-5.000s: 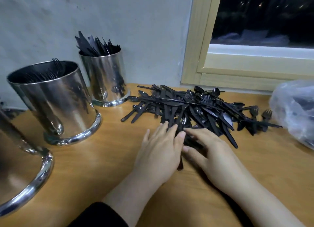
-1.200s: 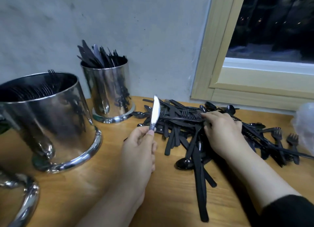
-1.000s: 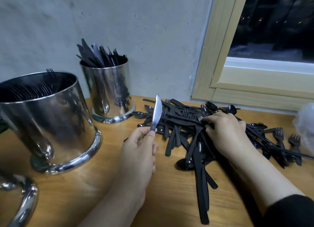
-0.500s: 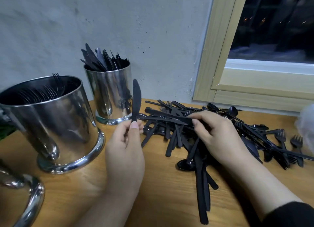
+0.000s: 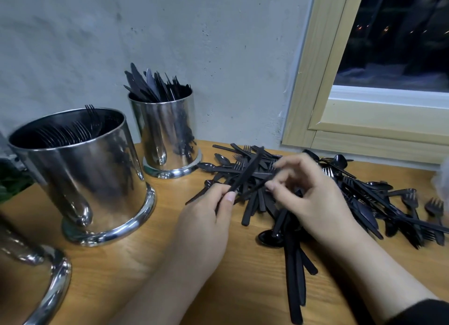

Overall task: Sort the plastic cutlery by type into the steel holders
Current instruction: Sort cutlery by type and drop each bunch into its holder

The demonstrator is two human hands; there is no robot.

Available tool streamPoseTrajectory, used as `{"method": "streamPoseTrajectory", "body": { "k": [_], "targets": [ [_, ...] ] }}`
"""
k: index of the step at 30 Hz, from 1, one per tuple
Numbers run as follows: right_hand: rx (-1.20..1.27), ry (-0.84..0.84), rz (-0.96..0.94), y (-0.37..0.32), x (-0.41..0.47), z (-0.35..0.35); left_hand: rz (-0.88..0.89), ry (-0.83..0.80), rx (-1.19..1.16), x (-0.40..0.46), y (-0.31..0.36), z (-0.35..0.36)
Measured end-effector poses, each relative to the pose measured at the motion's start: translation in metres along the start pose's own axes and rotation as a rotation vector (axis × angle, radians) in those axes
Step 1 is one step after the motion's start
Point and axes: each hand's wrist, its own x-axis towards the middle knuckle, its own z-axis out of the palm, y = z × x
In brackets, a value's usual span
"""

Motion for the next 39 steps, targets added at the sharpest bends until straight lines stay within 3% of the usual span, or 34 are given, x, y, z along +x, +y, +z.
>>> {"method": "streamPoseTrajectory", "body": {
  "k": [1,3,7,12,19,24,28,32,35,39],
  "targets": [
    [-0.011,0.079,0.044,0.003,0.003,0.000,-0.021,0.017,-0.054,0.002,-0.001,0.001],
    [-0.265,0.161,0.086,0.013,0.013,-0.003,-0.105,0.056,-0.194,0.005,-0.005,0.002],
    [-0.766,-0.049,0.171,0.034,0.027,0.002,-0.237,0.119,-0.422,0.009,-0.008,0.001],
    [-0.941,-0.173,0.278,0.037,0.033,0.009,-0.279,0.192,-0.527,0.010,-0.008,0.001],
    [-0.830,-0.103,0.229,0.041,0.030,0.004,-0.265,0.210,-0.527,0.010,-0.011,0.002],
    [-0.531,0.097,0.050,0.030,0.027,-0.001,-0.163,0.299,-0.412,0.007,-0.003,-0.002],
    [-0.260,0.041,-0.004,0.011,0.021,-0.002,-0.022,0.408,-0.231,0.002,0.003,-0.009],
    [-0.140,-0.092,-0.068,0.000,0.017,0.000,0.021,0.258,-0.088,0.002,0.000,-0.008],
    [-0.140,-0.024,-0.037,-0.001,0.017,0.003,-0.004,0.098,-0.068,0.002,0.000,-0.003],
    [-0.356,0.056,0.077,0.008,0.021,0.005,-0.097,0.126,-0.210,0.007,-0.007,-0.002]
  ]
}}
